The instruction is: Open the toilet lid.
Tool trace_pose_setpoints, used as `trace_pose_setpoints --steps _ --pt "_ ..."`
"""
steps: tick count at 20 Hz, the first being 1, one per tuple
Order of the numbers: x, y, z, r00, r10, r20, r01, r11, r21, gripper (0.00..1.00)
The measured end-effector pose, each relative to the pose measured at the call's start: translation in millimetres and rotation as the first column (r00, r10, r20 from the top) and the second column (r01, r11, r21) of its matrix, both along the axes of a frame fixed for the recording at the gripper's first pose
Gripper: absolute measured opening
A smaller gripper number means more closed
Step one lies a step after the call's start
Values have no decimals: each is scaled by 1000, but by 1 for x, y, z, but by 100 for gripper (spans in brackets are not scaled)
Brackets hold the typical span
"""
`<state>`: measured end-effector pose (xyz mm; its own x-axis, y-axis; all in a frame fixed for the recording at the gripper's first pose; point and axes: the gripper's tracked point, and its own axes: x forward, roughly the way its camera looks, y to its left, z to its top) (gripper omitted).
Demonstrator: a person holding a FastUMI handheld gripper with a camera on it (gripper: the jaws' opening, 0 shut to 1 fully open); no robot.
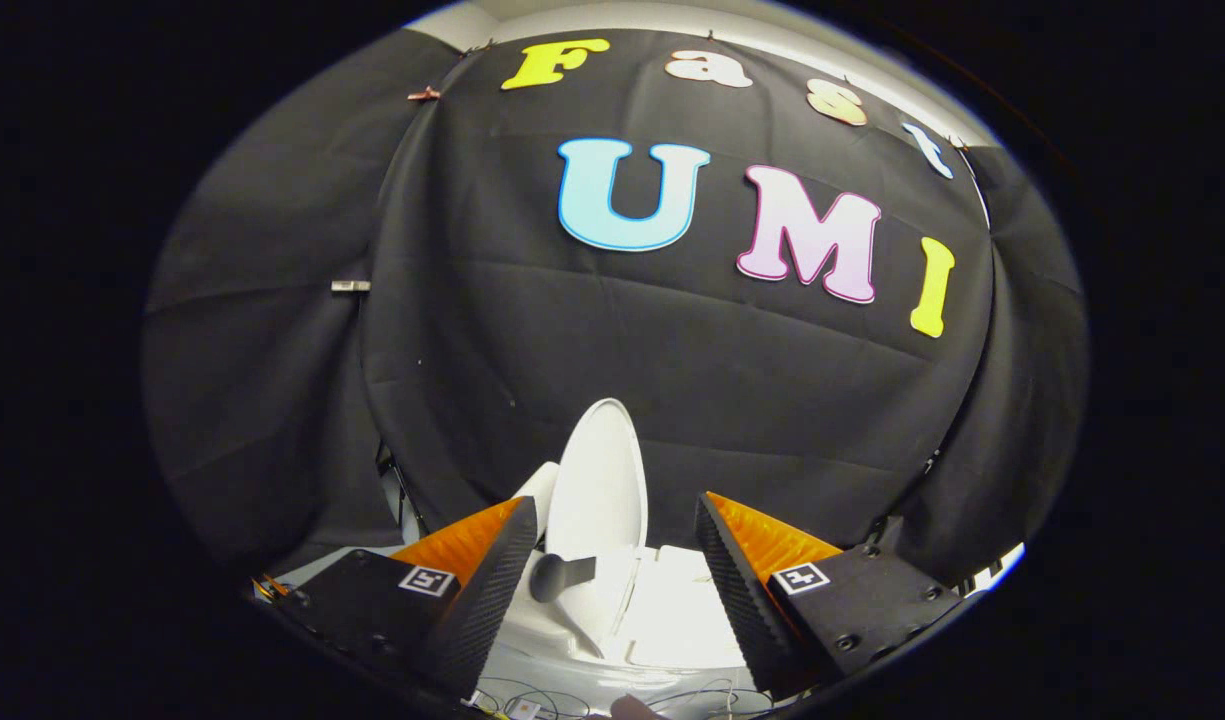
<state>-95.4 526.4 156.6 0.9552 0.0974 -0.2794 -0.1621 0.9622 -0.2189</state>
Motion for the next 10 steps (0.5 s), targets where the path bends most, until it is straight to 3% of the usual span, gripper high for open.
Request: trace_pose_setpoints --steps 10 --pt "31 -190 19 994 -42 98 36 997 62 99"
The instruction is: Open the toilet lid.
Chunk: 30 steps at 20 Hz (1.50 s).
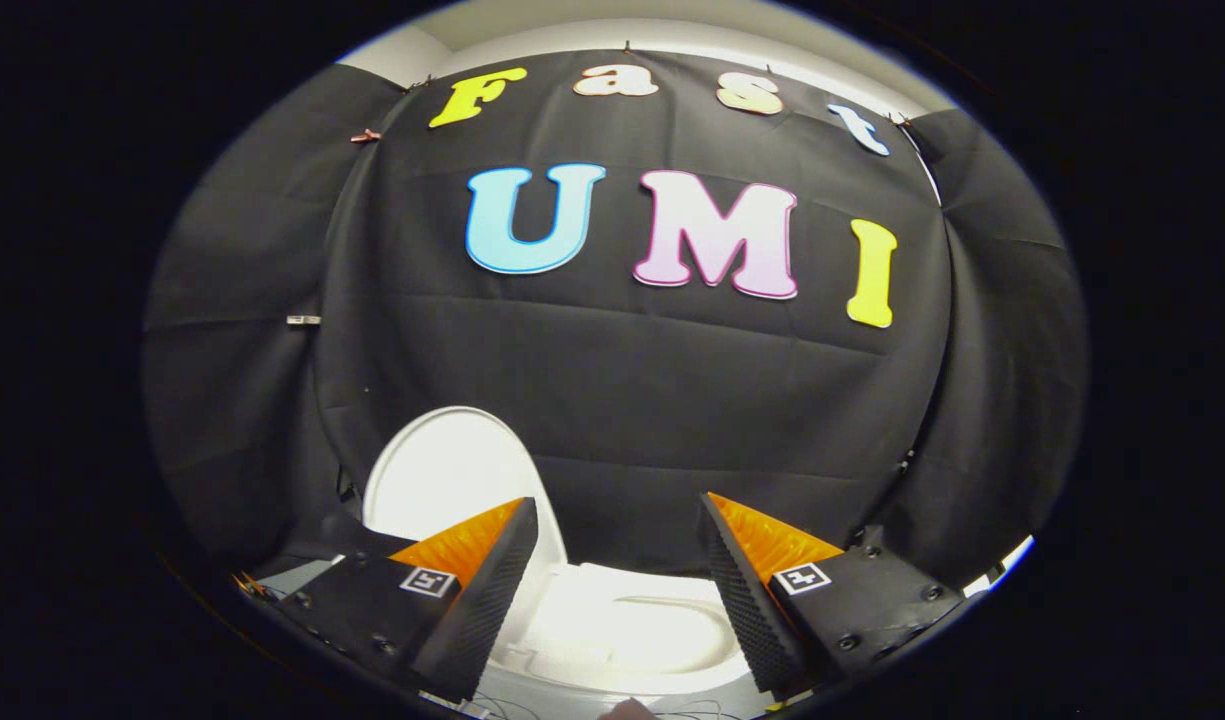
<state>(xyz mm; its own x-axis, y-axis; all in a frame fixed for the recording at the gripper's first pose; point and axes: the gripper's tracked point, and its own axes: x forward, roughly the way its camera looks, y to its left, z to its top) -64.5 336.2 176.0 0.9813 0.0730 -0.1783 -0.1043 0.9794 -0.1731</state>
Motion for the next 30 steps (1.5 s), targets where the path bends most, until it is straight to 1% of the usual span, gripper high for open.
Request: trace_pose_setpoints --steps 1,4,6,11,13,16,21,23,25,28,30 --pt "2 -19 -2 1000 3 10 -4 1000 15 99" --pt "12 -85 -12 997 -41 69 41 999 0 99" --pt "18 -124 -26 995 -79 66 80 997 -17 99" --pt "27 -181 -50 988 -121 98 120 993 25 99" --pt "33 -200 -70 986 -133 97 130 991 39 99" --pt "38 -211 -105 990 -119 77 110 988 107 99" --pt "35 -242 -133 979 -130 158 98 975 198 100" --pt "39 -258 -148 973 -164 161 129 970 205 99" --pt "41 -264 -165 981 -161 109 138 971 196 99" --pt "42 -265 -162 980 -153 130 124 969 212 99" --pt "44 -262 -167 983 -142 115 115 970 212 99"
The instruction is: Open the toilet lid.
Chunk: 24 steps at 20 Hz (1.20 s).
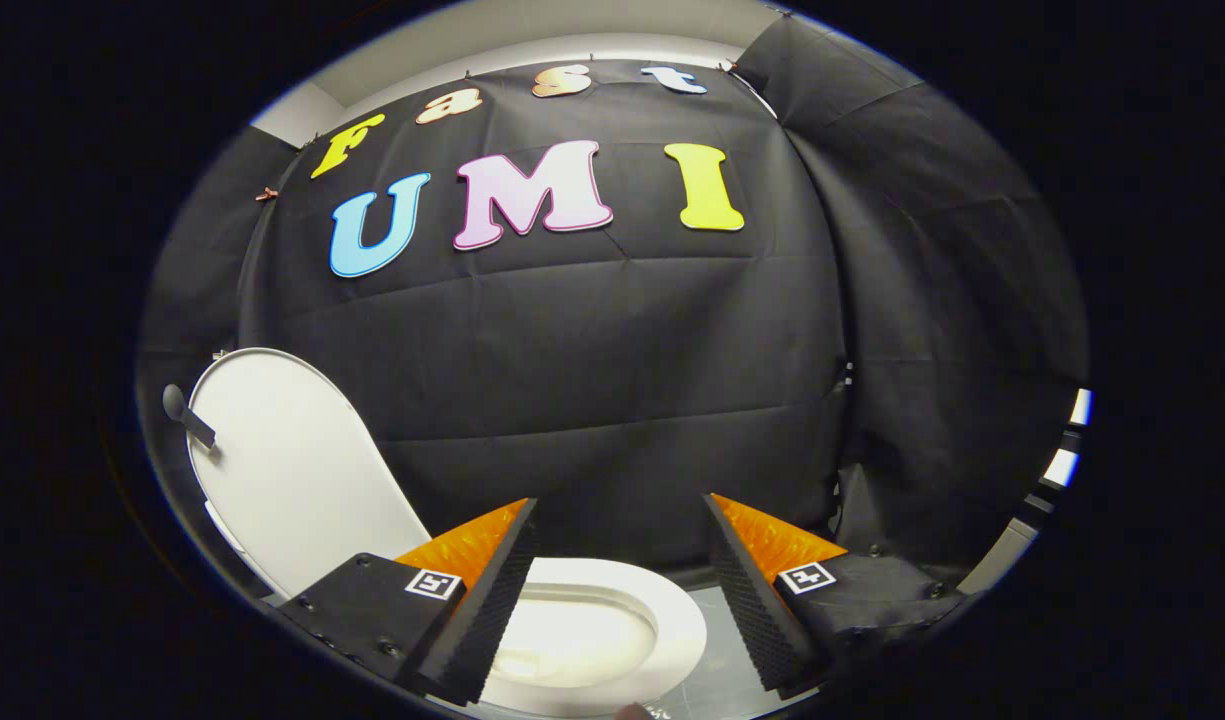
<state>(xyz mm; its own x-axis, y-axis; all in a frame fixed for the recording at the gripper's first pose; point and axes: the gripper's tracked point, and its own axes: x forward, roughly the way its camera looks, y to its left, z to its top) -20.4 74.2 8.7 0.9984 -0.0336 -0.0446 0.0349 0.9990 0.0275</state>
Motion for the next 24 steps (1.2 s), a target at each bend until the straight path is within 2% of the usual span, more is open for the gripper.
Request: trace_pose_setpoints --steps 10,24 --pt "-3 12 -11 999 22 -29 -23 999 -39 99" --pt "-6 9 -24 997 26 -66 -29 999 -34 99"
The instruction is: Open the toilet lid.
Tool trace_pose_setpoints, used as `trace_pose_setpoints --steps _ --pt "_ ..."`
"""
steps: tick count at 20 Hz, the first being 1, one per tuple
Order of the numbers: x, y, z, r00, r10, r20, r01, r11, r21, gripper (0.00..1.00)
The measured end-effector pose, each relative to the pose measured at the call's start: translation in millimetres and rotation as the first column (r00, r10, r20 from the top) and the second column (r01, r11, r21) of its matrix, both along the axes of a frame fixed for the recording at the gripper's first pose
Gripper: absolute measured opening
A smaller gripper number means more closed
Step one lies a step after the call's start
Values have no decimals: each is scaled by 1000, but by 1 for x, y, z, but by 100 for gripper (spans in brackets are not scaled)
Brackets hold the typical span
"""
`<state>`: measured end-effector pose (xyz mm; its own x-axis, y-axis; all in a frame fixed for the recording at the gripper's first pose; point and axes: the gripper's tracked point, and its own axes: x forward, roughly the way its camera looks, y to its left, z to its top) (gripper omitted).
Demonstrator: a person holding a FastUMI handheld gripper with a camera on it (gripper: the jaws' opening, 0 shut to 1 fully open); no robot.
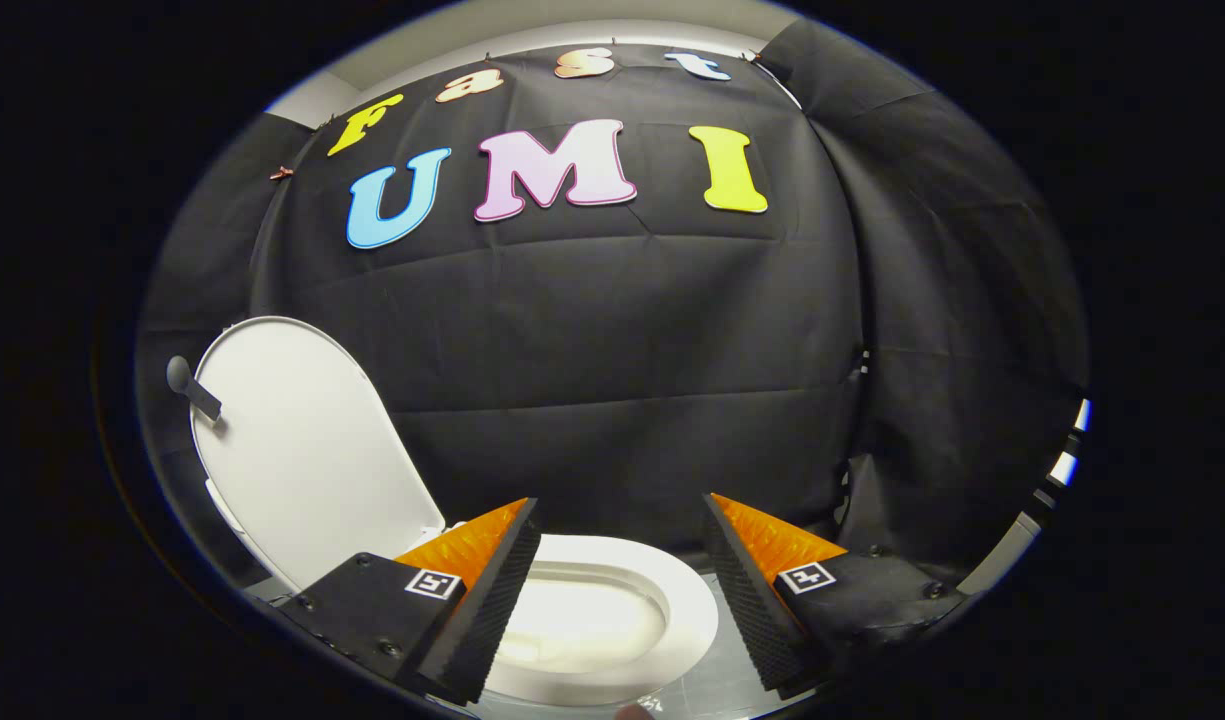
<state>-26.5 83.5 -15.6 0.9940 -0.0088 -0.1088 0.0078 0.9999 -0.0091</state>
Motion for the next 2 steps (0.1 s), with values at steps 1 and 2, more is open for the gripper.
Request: trace_pose_setpoints --steps 1,2 --pt "-1 -1 -1 1000 0 -1 0 1000 -1 99" --pt "-1 0 1 1000 2 0 -2 1000 -1 99"
